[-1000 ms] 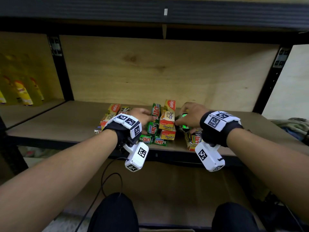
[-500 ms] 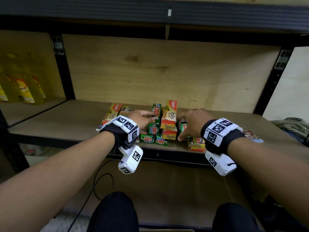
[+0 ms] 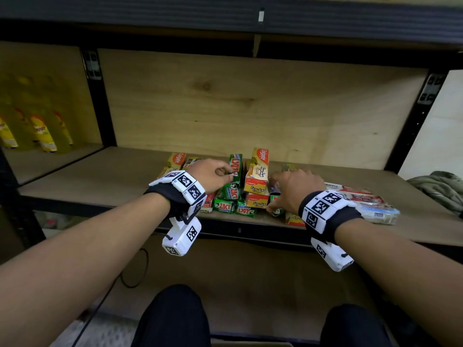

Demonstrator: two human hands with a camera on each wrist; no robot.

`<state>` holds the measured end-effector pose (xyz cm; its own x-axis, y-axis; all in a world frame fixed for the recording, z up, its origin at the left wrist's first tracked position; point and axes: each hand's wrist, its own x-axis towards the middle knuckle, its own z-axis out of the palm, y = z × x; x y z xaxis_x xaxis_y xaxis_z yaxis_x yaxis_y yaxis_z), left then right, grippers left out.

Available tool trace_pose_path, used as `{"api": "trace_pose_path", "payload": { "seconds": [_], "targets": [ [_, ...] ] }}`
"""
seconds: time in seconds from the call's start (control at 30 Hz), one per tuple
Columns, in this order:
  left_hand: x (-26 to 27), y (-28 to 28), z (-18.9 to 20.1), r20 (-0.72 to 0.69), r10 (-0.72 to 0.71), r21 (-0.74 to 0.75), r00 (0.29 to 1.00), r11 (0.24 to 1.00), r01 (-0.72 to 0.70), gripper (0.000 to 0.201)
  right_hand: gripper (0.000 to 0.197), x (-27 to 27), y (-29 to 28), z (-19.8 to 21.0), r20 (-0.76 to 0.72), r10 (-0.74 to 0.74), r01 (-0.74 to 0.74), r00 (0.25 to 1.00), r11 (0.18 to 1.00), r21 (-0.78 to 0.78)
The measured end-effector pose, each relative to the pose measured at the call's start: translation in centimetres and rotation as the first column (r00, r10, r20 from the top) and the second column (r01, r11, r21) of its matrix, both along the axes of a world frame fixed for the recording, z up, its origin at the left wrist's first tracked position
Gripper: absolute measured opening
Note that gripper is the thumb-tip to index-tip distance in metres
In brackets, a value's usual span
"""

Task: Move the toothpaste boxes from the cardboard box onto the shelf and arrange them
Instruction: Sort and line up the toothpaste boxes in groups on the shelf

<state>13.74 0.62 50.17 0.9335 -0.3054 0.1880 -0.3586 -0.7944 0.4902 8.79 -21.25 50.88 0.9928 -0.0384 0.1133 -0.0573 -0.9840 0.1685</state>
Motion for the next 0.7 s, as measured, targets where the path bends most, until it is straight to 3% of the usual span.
{"api": "trace_pose_path", "payload": {
  "seconds": [0.1, 0.23, 0.43, 0.6, 0.7],
  "targets": [
    [-0.1, 0.7, 0.1, 0.040, -0.016, 0.005, 0.999, 1.000, 0.016, 0.028, 0.033, 0.1, -0.1, 1.2, 0.000, 0.005, -0.005, 1.000, 0.985, 0.175],
    [-0.1, 1.7, 0.2, 0.133, -0.022, 0.049, 0.991, 0.999, 0.016, 0.022, 0.022, 0.2, 0.4, 2.9, 0.146, 0.050, -0.092, 0.988, 0.951, 0.296],
    [0.4, 4.7, 0.3, 0.216, 0.021, 0.185, 0.976, 0.981, -0.062, 0.024, 0.024, -1.1, 4.1, 3.8, 0.340, 0.267, -0.323, 0.902, 0.939, 0.121],
    [1.2, 8.1, -1.1, 0.181, 0.083, 0.264, 0.980, 0.956, -0.130, 0.035, 0.034, -0.8, 8.6, 2.4, 0.216, 0.493, -0.490, 0.843, 0.869, -0.072],
    [1.5, 9.7, -1.7, 0.167, 0.108, 0.232, 0.980, 0.962, -0.146, 0.042, 0.033, 0.0, 10.5, 0.9, 0.152, 0.540, -0.534, 0.828, 0.842, -0.082]
  ]
}}
